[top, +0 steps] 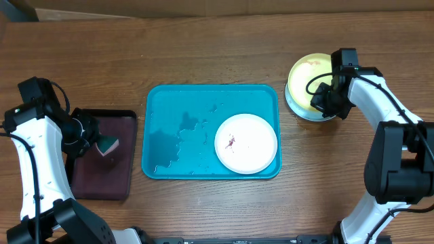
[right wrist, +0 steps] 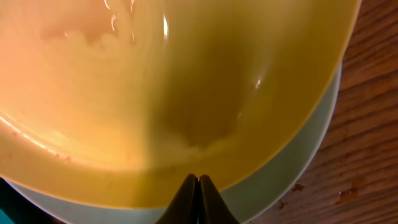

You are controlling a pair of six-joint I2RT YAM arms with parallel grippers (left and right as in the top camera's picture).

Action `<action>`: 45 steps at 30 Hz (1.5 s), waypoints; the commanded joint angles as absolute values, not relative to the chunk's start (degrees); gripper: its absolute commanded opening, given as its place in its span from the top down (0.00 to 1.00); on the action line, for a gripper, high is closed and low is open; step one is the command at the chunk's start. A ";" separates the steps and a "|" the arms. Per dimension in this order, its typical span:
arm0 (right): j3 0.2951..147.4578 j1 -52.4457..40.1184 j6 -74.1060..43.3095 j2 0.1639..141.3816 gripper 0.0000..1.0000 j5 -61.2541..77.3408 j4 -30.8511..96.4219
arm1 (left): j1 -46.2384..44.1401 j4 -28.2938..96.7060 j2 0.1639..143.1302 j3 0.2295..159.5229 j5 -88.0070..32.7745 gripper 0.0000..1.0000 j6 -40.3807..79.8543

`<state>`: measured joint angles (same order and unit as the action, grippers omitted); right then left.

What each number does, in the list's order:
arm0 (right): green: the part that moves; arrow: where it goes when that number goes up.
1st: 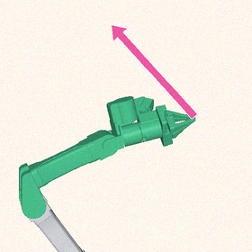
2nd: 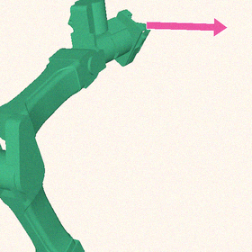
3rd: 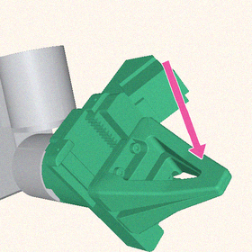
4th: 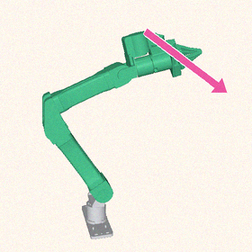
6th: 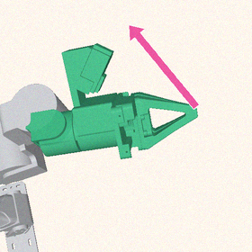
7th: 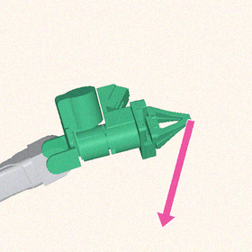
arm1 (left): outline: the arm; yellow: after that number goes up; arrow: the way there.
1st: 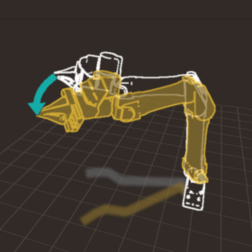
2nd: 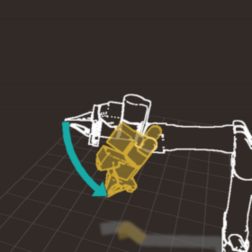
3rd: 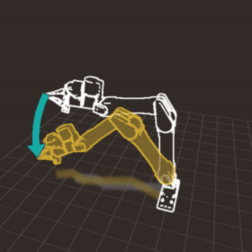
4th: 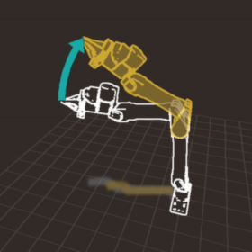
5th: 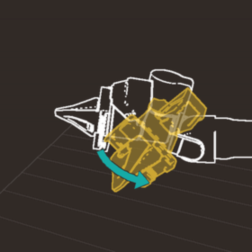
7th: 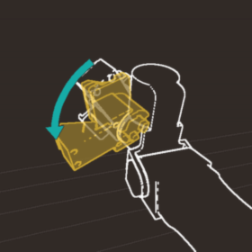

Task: Clean dirty plates on tray and stack at the side
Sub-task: 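Reach the right gripper to the white plate rim on the teal tray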

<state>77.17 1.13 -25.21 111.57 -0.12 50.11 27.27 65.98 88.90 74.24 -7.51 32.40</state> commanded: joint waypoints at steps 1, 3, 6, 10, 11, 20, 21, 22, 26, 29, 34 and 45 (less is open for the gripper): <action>77.28 0.95 -25.08 109.93 0.96 1.43 51.11 | 27.33 65.91 88.75 73.97 -7.53 0.96 31.29; 77.30 0.89 -23.66 109.93 0.96 3.75 51.94 | 27.33 65.91 88.75 73.97 -7.53 0.96 31.27; 77.36 0.69 -20.56 109.89 0.96 8.05 53.19 | 27.33 65.93 88.75 73.97 -7.53 0.96 31.29; 77.36 0.25 -20.51 109.10 0.96 8.73 55.20 | 27.31 65.91 88.75 73.97 -7.53 0.96 31.29; 77.36 0.05 -20.51 108.62 0.96 8.84 55.79 | 27.31 65.91 88.75 73.97 -7.53 0.96 31.29; 77.36 -4.93 -13.82 99.07 0.91 19.92 59.07 | 27.31 65.84 88.75 73.97 -7.51 0.96 31.27; 77.36 -6.02 -12.05 98.17 0.88 20.91 59.90 | 27.31 65.84 88.75 73.97 -7.51 0.96 31.27; 77.36 -7.01 -10.68 97.56 0.84 21.39 60.66 | 27.31 65.84 88.75 73.97 -7.51 0.96 31.27; 77.03 -12.56 -3.88 97.38 0.60 21.34 63.09 | 27.31 65.84 88.75 73.97 -7.51 0.96 31.27; 75.99 -16.82 -1.65 98.28 0.46 18.68 62.43 | 27.31 65.84 88.75 73.97 -7.53 0.96 31.27; 70.76 -21.71 -1.67 99.61 0.43 8.12 53.93 | 27.31 65.95 88.75 73.97 -7.53 0.96 31.29; 68.20 -22.33 3.42 103.90 0.43 5.19 42.70 | 27.22 65.93 88.75 73.97 -7.53 0.96 31.27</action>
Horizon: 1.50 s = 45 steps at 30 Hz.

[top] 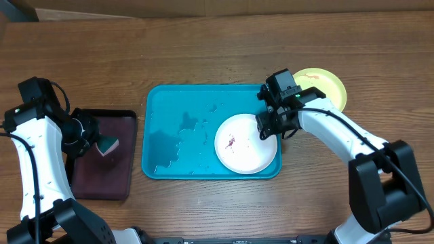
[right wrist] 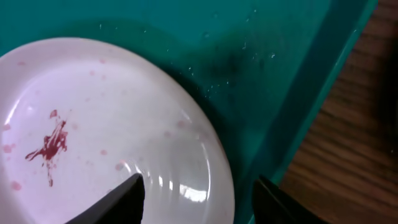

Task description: Clean dirty plates on tray and stack at the side

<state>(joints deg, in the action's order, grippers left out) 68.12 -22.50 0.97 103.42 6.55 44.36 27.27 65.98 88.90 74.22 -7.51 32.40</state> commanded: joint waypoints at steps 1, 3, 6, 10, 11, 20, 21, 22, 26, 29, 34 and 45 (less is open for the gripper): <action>68.20 -22.33 3.53 104.07 0.43 5.17 42.06 | 27.22 65.93 88.75 73.97 -7.53 0.96 31.27; 68.20 -22.33 3.73 104.31 0.43 5.19 41.60 | 27.22 65.93 88.75 73.97 -7.53 0.96 31.27; 68.20 -22.33 3.68 105.14 0.43 5.21 42.37 | 27.20 65.91 88.75 73.97 -7.53 0.96 31.27; 68.20 -22.35 3.66 107.66 0.44 5.69 43.83 | 26.81 65.91 88.75 73.97 -7.53 0.96 31.29; 68.20 -22.35 3.66 108.07 0.44 6.24 44.03 | 26.74 65.89 88.75 73.97 -7.53 0.96 31.27; 68.20 -22.46 2.13 109.10 0.55 10.74 47.27 | 26.59 65.89 88.75 73.97 -7.53 0.96 31.27; 68.20 -22.46 1.17 109.10 0.58 10.81 47.77 | 26.59 65.89 88.75 73.97 -7.53 0.96 31.29; 68.20 -22.46 -0.10 109.10 0.62 10.83 48.34 | 26.59 65.87 88.75 73.97 -7.53 0.96 31.27; 68.20 -22.46 -2.92 109.10 0.69 11.84 50.85 | 26.59 65.84 88.75 73.97 -7.55 0.96 31.27; 68.20 -22.46 -3.11 109.10 0.68 15.22 52.73 | 26.59 65.87 88.75 73.97 -7.55 0.96 31.27; 68.20 -22.46 -7.81 109.10 0.69 16.01 55.31 | 26.57 65.89 88.75 73.97 -7.57 0.96 31.27; 68.20 -22.46 -15.75 110.02 0.74 16.01 56.07 | 26.55 65.91 88.75 73.97 -7.64 0.96 31.27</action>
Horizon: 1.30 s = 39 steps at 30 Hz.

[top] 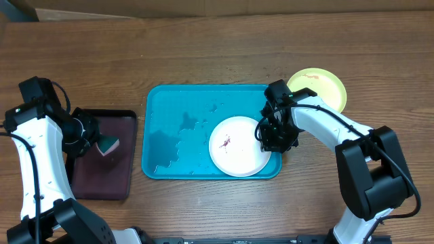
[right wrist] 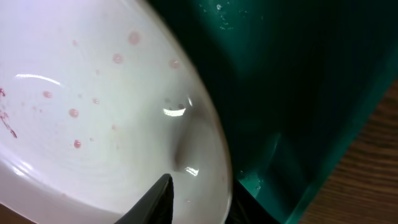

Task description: Clean dirty plates on tray and stack at the side

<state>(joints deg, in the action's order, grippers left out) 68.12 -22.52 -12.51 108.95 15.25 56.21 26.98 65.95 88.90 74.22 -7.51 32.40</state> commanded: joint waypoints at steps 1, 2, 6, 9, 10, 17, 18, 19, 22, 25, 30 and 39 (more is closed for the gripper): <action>68.20 -22.50 -16.43 110.37 0.75 15.97 56.12 | 26.55 65.91 88.75 73.97 -7.84 0.96 31.27; 68.18 -22.50 -16.82 110.74 0.76 15.99 56.14 | 26.55 65.89 88.75 73.97 -8.29 0.96 31.24; 68.18 -22.50 -18.50 111.37 0.82 15.99 56.01 | 26.55 65.82 88.75 73.97 -8.88 0.96 31.24; 68.18 -22.50 -20.91 111.37 0.93 15.99 55.59 | 26.55 65.82 88.75 73.97 -9.06 0.96 31.24; 68.18 -22.50 -22.26 111.37 0.96 16.08 55.13 | 26.55 65.84 88.75 73.97 -9.30 0.96 31.24; 68.20 -23.70 -27.49 111.37 0.96 17.32 47.68 | 24.88 65.98 88.75 73.95 -11.97 0.96 30.63; 68.18 -24.14 -27.42 111.37 0.96 17.23 46.06 | 23.97 65.93 88.75 73.95 -12.32 0.96 30.00; 68.18 -24.64 -26.98 111.37 0.96 17.28 44.29 | 23.00 65.91 88.75 73.95 -12.51 0.96 29.50; 68.20 -26.20 -25.26 111.37 0.96 17.37 40.49 | 19.25 65.60 88.75 73.95 -12.56 0.96 28.23; 68.18 -28.12 -18.87 111.37 0.96 19.88 37.21 | 14.22 64.10 88.75 73.95 -12.56 0.96 26.70; 68.20 -31.53 -13.63 111.37 0.96 21.08 32.03 | 5.48 61.60 88.77 73.95 -12.53 0.96 25.65; 68.23 -32.38 -17.74 111.37 0.96 16.88 30.57 | -6.61 57.30 90.89 73.95 -12.47 0.96 26.72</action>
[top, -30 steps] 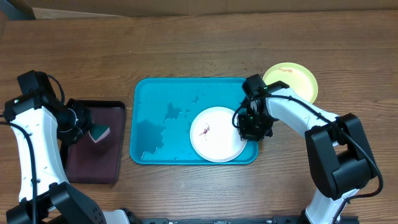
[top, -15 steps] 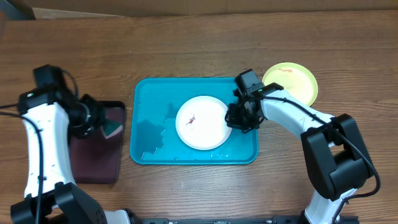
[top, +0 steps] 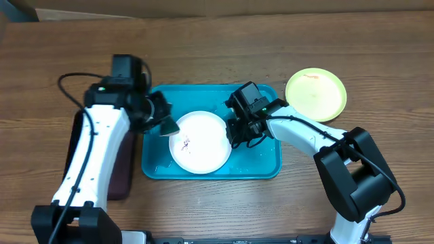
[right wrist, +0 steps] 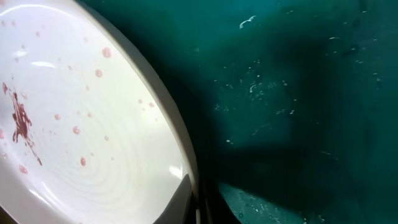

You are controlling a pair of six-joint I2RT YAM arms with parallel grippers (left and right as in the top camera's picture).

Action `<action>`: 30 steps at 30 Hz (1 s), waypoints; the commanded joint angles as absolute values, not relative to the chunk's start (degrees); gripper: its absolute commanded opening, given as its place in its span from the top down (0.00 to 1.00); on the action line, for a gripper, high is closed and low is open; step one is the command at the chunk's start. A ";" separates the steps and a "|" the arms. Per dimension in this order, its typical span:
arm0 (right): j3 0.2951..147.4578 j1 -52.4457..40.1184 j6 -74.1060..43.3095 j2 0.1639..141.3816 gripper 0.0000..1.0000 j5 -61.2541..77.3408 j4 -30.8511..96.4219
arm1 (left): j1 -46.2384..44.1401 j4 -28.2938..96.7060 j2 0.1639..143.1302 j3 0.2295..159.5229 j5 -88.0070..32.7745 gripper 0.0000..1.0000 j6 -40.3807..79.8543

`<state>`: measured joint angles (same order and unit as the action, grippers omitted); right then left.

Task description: Clean dirty plates on tray and stack at the side

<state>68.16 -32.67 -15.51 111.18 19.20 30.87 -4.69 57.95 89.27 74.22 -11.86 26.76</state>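
Note:
A white plate [top: 200,146] with a red stain and pink specks lies in the middle of the teal tray [top: 264,161]. My right gripper [top: 237,133] is shut on the plate's right rim. In the right wrist view the plate [right wrist: 74,124] fills the left side, with its edge pinched between the dark fingers at the bottom [right wrist: 198,208] over the wet tray floor [right wrist: 298,93]. My left gripper [top: 161,119] hangs over the tray's left part, shut on a green sponge [top: 169,127] that sits just at the plate's upper left edge.
A yellow plate [top: 316,94] with a faint smear sits on the table to the right of the tray. A dark maroon tray [top: 123,173] lies left of the teal tray, mostly hidden under my left arm. Water wets the teal tray's floor.
The white plate has shifted from the tray's right side to its middle, with my right gripper now shut on its rim. My left arm has moved from the maroon tray to the teal tray, carrying the sponge.
My right gripper was shut at the yellow plate on the stack to the right. Then it stood open over the white plate's right rim, then straddled that rim. The left gripper stayed at the sponge in the maroon tray until now, when both meet at the plate.

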 commanded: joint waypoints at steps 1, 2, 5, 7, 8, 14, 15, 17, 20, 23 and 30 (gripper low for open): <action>68.38 -32.34 -18.74 111.35 0.96 16.47 30.85 | -7.20 57.04 91.66 73.95 -12.47 0.96 27.31; 68.73 -32.34 -19.57 111.35 0.96 16.43 31.27 | -7.64 56.80 92.44 73.95 -12.51 0.96 27.64; 71.77 -32.34 -21.52 111.35 0.96 16.12 35.38 | -8.38 56.29 95.22 73.95 -12.71 0.96 27.88; 75.16 -32.34 -21.76 111.35 0.96 15.46 40.10 | -8.64 56.25 97.03 73.95 -13.65 0.96 27.53; 76.97 -32.34 -22.61 111.35 0.96 14.26 42.74 | -8.75 56.25 97.56 73.95 -13.85 0.96 26.81; 83.37 -32.36 -20.80 111.35 0.96 11.00 48.93 | -9.69 55.40 99.11 73.95 -16.56 0.96 22.02; 83.33 -32.36 -20.82 111.37 0.96 11.18 48.66 | -9.89 55.09 99.11 73.95 -16.56 0.96 22.04; 83.31 -32.75 -20.86 111.79 0.96 11.18 48.51 | -10.24 54.52 99.11 73.95 -16.56 0.96 22.33; 83.31 -33.50 -20.88 113.10 0.96 11.16 47.86 | -10.76 53.91 99.11 73.95 -16.53 0.96 22.70; 83.31 -33.80 -21.28 115.55 0.96 11.14 46.98 | -11.31 53.30 99.22 73.95 -16.53 0.96 23.18; 83.31 -33.80 -21.26 119.52 0.96 12.67 46.83 | -12.12 53.21 100.44 73.95 -16.36 0.96 23.16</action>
<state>82.50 -33.58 -21.15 119.02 11.86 47.07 -11.53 53.47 99.04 74.17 -15.49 23.75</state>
